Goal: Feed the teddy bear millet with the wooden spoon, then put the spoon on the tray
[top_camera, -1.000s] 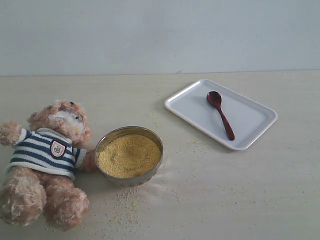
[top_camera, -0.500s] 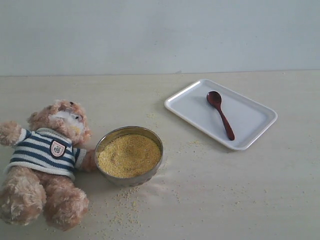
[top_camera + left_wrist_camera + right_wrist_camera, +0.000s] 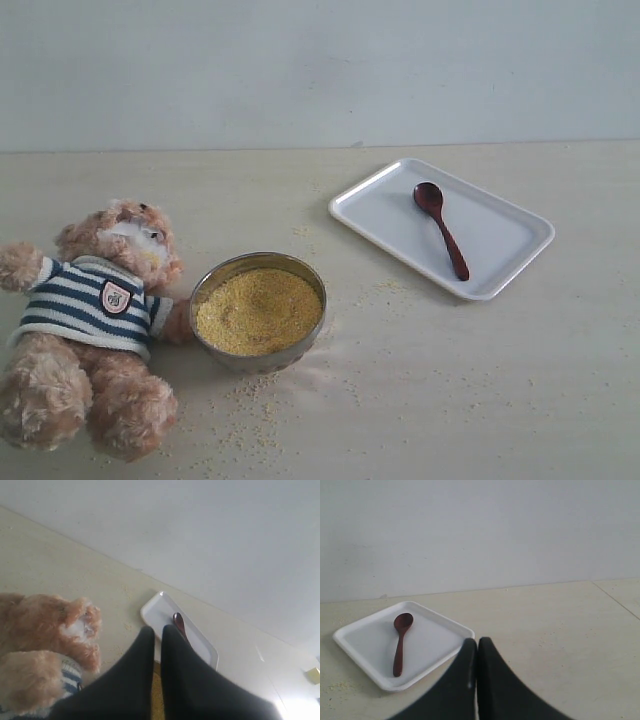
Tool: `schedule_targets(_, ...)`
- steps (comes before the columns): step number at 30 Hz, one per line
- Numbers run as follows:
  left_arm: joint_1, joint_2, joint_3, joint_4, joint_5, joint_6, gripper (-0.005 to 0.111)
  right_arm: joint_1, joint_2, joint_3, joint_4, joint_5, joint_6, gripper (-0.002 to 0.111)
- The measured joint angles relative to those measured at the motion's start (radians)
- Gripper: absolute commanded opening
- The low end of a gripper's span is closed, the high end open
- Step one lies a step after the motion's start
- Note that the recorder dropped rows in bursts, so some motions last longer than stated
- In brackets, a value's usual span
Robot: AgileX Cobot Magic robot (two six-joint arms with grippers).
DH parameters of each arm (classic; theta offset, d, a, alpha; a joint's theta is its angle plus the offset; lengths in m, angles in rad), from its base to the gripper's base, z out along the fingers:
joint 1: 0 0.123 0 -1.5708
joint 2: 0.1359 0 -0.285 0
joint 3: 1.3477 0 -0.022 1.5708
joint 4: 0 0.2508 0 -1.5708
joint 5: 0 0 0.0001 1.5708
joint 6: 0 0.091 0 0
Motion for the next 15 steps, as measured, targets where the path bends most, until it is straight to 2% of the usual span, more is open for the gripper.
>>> schedule_targets(6, 0.0, -0.032, 0.002, 0.0, -0.003, 0.0, 0.005, 0.0, 0.0, 0.0, 0.0, 0.0, 0.0, 0.0)
schedule_targets(8, -0.019, -0.075, 0.002, -0.002, -0.007, 0.0, 0.005, -0.001, 0.0, 0.0, 0.0, 0.0, 0.0, 0.0)
schedule_targets(10, -0.054, -0.112, 0.002, -0.002, -0.034, 0.0, 0.005, -0.001, 0.0, 0.0, 0.0, 0.0, 0.0, 0.0)
schedule_targets(15, -0.213, -0.198, 0.002, -0.002, -0.213, 0.0, 0.005, -0.001, 0.0, 0.0, 0.0, 0.0, 0.0, 0.0)
